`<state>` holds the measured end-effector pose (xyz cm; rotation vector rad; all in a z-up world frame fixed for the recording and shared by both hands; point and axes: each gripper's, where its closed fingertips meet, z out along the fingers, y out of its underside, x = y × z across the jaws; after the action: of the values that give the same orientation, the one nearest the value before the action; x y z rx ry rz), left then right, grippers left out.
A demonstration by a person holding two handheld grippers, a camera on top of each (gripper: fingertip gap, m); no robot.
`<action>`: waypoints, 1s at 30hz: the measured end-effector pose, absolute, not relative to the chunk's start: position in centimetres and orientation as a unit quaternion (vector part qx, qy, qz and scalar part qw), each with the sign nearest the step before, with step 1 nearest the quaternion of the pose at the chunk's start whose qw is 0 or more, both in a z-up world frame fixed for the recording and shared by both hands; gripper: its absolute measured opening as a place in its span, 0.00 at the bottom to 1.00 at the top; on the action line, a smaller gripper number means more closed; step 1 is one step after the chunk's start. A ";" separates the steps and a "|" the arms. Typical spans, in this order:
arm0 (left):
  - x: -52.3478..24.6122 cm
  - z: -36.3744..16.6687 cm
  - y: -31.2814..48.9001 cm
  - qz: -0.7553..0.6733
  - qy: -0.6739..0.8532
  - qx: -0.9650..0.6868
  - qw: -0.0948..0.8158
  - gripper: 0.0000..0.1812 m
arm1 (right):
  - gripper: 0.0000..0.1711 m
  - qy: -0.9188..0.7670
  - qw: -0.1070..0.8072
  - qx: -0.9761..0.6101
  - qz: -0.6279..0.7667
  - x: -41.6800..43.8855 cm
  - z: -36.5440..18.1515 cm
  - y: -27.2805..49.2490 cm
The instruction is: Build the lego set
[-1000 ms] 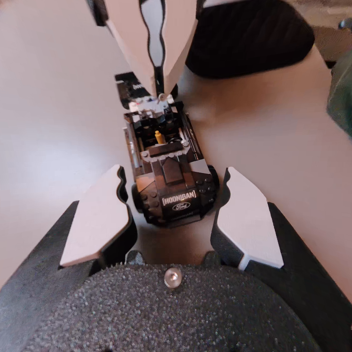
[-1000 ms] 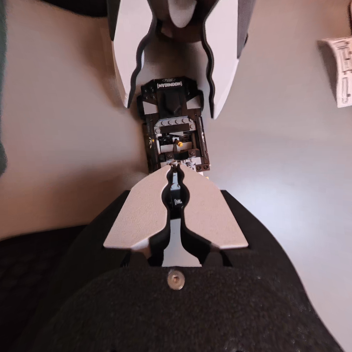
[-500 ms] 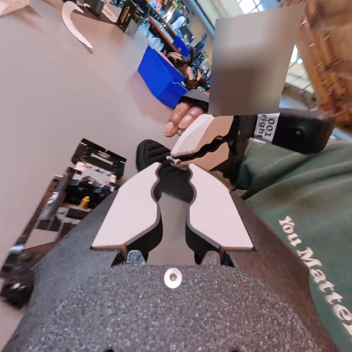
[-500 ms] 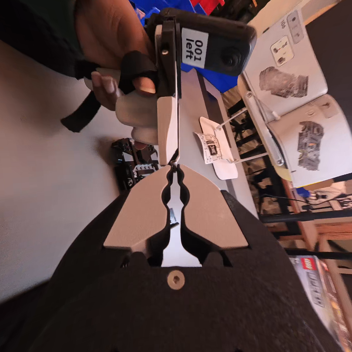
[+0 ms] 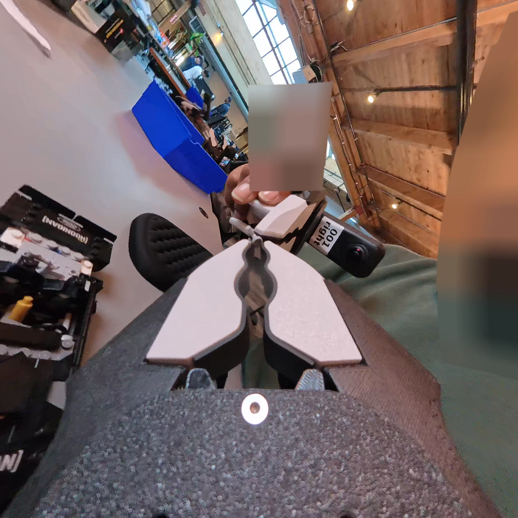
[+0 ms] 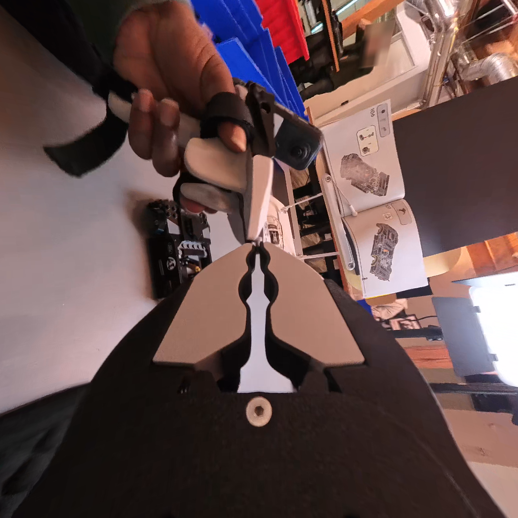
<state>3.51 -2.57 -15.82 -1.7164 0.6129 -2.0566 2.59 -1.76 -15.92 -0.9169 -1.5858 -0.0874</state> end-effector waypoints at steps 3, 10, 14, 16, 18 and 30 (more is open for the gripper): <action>3.3 -15.5 -2.8 -0.727 0.262 -0.595 0.223 0.00 | 0.02 -0.664 0.611 -0.430 0.026 2.6 -15.5 -2.0; 3.4 -15.5 -2.4 -0.723 0.282 -0.586 0.231 0.00 | 0.01 -0.643 0.614 -0.451 0.073 2.9 -15.3 -1.5; 3.5 -15.8 -1.7 -0.737 0.237 -0.599 0.205 0.17 | 0.01 -0.662 0.610 -0.434 0.029 2.9 -16.1 -1.2; 3.7 -16.1 -1.7 -0.737 0.227 -0.607 0.193 0.15 | 0.01 -0.666 0.611 -0.427 0.007 2.9 -16.2 -1.0; 3.8 -16.1 -1.7 -0.739 0.220 -0.606 0.193 0.11 | 0.01 -0.672 0.611 -0.419 0.001 2.8 -16.2 -1.1; 3.5 -14.9 -2.6 -0.735 0.280 -0.570 0.238 0.04 | 0.03 -0.582 0.573 -0.543 0.197 3.3 -14.9 -1.8</action>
<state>3.52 -2.58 -14.86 -1.5602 0.7660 -2.0144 3.31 -1.85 -14.89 -1.2727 -1.3642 0.4610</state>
